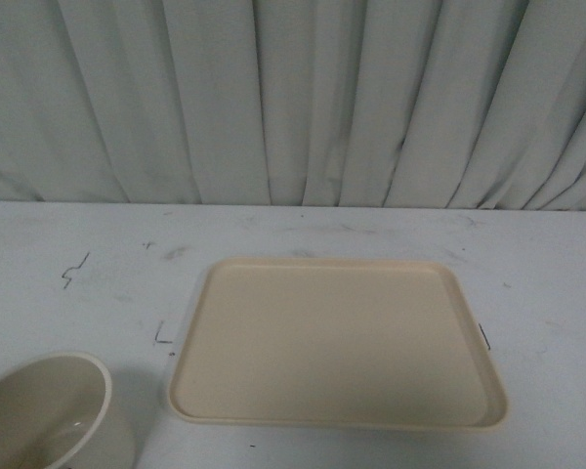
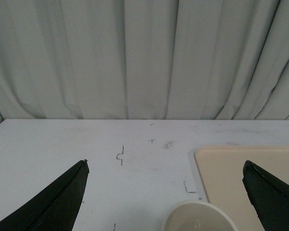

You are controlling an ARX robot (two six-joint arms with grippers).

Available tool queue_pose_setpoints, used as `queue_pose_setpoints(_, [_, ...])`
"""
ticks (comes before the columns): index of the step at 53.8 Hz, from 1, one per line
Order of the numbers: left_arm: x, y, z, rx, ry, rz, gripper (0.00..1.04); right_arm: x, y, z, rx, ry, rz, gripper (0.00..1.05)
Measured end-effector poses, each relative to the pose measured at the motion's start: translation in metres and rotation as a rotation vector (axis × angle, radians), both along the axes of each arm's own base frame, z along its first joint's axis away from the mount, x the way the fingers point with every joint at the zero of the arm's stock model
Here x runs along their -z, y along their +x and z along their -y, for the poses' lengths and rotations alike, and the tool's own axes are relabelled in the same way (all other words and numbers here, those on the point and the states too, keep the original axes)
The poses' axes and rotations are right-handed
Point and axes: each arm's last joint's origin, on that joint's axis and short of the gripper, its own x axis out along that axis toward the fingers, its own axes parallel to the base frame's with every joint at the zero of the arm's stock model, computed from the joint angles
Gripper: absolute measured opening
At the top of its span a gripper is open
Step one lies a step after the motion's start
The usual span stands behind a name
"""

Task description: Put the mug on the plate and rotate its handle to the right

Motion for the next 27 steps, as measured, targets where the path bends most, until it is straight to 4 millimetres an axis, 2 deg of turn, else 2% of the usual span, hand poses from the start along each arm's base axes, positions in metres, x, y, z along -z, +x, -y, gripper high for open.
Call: queue_pose_setpoints(27, [0.0, 0.0, 0.0, 0.0, 0.0, 0.0, 0.98, 0.0, 0.0, 0.0, 0.0, 0.0, 0.0, 0.98])
